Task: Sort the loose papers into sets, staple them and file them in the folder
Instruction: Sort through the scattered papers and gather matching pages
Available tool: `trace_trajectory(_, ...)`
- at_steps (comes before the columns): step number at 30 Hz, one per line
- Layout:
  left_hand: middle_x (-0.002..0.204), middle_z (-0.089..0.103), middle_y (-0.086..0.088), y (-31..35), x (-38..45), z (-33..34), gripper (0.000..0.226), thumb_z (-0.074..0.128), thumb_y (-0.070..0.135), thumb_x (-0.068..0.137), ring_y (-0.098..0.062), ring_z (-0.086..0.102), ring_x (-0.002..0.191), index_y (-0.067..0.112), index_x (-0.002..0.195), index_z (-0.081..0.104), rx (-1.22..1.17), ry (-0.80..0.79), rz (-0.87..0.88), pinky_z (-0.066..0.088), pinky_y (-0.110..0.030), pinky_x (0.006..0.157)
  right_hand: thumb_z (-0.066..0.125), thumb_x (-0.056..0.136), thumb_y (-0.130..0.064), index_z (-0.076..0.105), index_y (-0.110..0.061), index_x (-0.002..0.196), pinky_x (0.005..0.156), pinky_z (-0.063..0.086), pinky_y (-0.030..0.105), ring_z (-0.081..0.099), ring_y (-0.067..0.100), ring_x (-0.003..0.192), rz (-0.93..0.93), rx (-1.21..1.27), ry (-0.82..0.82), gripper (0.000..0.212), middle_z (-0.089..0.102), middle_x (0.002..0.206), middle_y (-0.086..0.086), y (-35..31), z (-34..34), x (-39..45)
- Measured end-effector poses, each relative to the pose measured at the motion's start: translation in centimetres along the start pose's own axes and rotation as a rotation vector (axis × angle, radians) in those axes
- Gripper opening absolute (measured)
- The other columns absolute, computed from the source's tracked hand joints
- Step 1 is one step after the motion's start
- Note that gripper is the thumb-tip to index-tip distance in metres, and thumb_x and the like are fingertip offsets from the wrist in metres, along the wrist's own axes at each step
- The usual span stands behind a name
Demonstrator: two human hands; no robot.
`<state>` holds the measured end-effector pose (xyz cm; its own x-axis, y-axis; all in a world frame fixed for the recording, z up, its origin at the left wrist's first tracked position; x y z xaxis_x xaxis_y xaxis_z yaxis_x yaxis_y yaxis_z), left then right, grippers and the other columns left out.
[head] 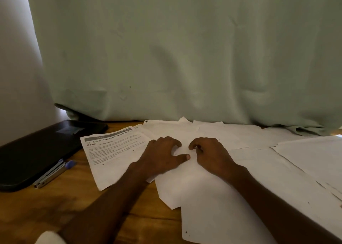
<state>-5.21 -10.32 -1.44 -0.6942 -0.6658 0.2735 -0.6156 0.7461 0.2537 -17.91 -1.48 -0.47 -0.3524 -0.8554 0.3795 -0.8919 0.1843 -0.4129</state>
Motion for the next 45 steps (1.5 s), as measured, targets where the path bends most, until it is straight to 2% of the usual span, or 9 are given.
trace_trajectory(4, 0.141, 0.059, 0.009, -1.2, 0.1, -0.5, 0.078, 0.054, 0.086, 0.080, -0.016, 0.053, 0.128, 0.033, 0.139, 0.056, 0.118, 0.053, -0.036, 0.037, -0.042, 0.109, 0.056, 0.093, -0.003, 0.074, -0.032, 0.110, 0.094, 0.052, 0.028, 0.065, 0.011, 0.105, 0.004, 0.014, 0.008, 0.038, 0.071, 0.117, -0.011, 0.3, 0.0, 0.2)
trace_trajectory(10, 0.108, 0.069, 0.013, -1.0, 0.1, -1.9, 0.048, 0.066, 0.071, 0.080, -0.005, 0.049, 0.089, 0.033, 0.109, 0.072, 0.113, 0.192, -0.037, 0.035, -0.033, 0.087, 0.053, 0.093, -0.006, 0.074, -0.033, 0.107, 0.092, 0.053, 0.032, 0.065, 0.012, 0.102, 0.040, 0.032, 0.024, 0.037, 0.072, 0.112, -0.012, 0.6, -0.3, 0.2)
trace_trajectory(17, 0.089, 0.074, 0.010, 0.9, -1.0, -3.2, 0.024, 0.065, 0.045, 0.094, -0.012, 0.063, 0.081, 0.026, 0.098, 0.078, 0.092, 0.252, 0.038, 0.049, -0.034, 0.081, 0.054, 0.091, -0.004, 0.075, -0.027, 0.103, 0.087, 0.055, 0.032, 0.067, 0.014, 0.098, 0.112, 0.146, 0.101, 0.034, 0.075, 0.103, -0.010, 1.2, -1.2, 0.0)
trace_trajectory(23, 0.093, 0.075, 0.006, 1.1, -3.5, -9.3, 0.015, 0.066, 0.031, 0.097, -0.014, 0.066, 0.083, 0.022, 0.101, 0.077, -0.136, 0.545, -0.010, 0.056, -0.034, 0.077, 0.053, 0.093, -0.006, 0.074, -0.020, 0.109, 0.089, 0.049, 0.029, 0.067, 0.019, 0.102, 0.241, 0.317, 0.299, 0.031, 0.075, 0.106, -0.003, 2.5, -3.6, -0.1)
trace_trajectory(27, 0.083, 0.074, 0.017, 1.0, -6.6, -15.5, 0.006, 0.071, 0.021, 0.095, -0.003, 0.071, 0.079, 0.022, 0.093, 0.077, -0.571, 0.815, 0.069, 0.057, -0.020, 0.071, 0.062, 0.096, -0.019, 0.068, -0.017, 0.126, 0.090, 0.039, 0.023, 0.062, 0.017, 0.112, 0.339, 0.585, 0.322, 0.030, 0.069, 0.116, -0.004, 3.7, -3.8, 0.0)
trace_trajectory(31, 0.090, 0.079, 0.003, -2.0, -6.3, -15.9, 0.010, 0.069, 0.019, 0.098, -0.010, 0.075, 0.079, 0.016, 0.096, 0.078, -1.244, 0.747, -0.078, 0.057, -0.019, 0.064, 0.069, 0.095, -0.043, 0.058, -0.021, 0.139, 0.110, 0.046, 0.040, 0.060, 0.014, 0.117, 0.370, 1.069, 0.180, 0.051, 0.064, 0.125, -0.009, 2.6, -2.1, -0.1)
trace_trajectory(34, 0.091, 0.080, -0.003, -3.8, -5.6, -13.8, 0.015, 0.067, 0.024, 0.100, -0.016, 0.076, 0.075, 0.012, 0.101, 0.076, -1.499, 0.636, -0.214, 0.058, -0.024, 0.058, 0.067, 0.092, -0.050, 0.060, -0.023, 0.138, 0.106, 0.051, 0.046, 0.067, 0.017, 0.119, 0.269, 1.324, 0.018, 0.054, 0.072, 0.128, -0.004, 0.3, -1.3, 0.3)
trace_trajectory(37, 0.080, 0.077, -0.005, -4.9, -4.7, -11.3, 0.015, 0.064, 0.021, 0.101, -0.017, 0.072, 0.066, 0.009, 0.094, 0.071, -1.560, 0.540, -0.300, 0.055, -0.026, 0.052, 0.069, 0.094, -0.040, 0.061, -0.019, 0.138, 0.108, 0.049, 0.050, 0.067, 0.027, 0.121, 0.211, 1.532, -0.061, 0.050, 0.071, 0.130, 0.006, -0.9, -1.0, 0.1)
trace_trajectory(45, 0.097, 0.081, -0.001, -4.4, -3.4, -9.4, 0.018, 0.074, 0.036, 0.093, -0.021, 0.078, 0.087, 0.020, 0.096, 0.080, -1.351, 0.420, -0.249, 0.058, -0.036, 0.078, 0.075, 0.090, -0.012, 0.072, -0.012, 0.120, 0.101, 0.053, 0.057, 0.072, 0.034, 0.108, 0.297, 1.458, 0.147, 0.030, 0.076, 0.115, 0.010, 2.1, -2.3, -0.1)
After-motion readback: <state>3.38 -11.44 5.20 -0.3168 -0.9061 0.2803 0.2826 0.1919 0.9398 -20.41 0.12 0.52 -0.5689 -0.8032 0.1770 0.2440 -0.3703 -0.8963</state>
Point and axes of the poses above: each hand's wrist, its own x-axis towards the middle knuckle, its own z-axis out of the palm, y = z × x, the point moved 10 cm from there along x, towards the middle knuckle
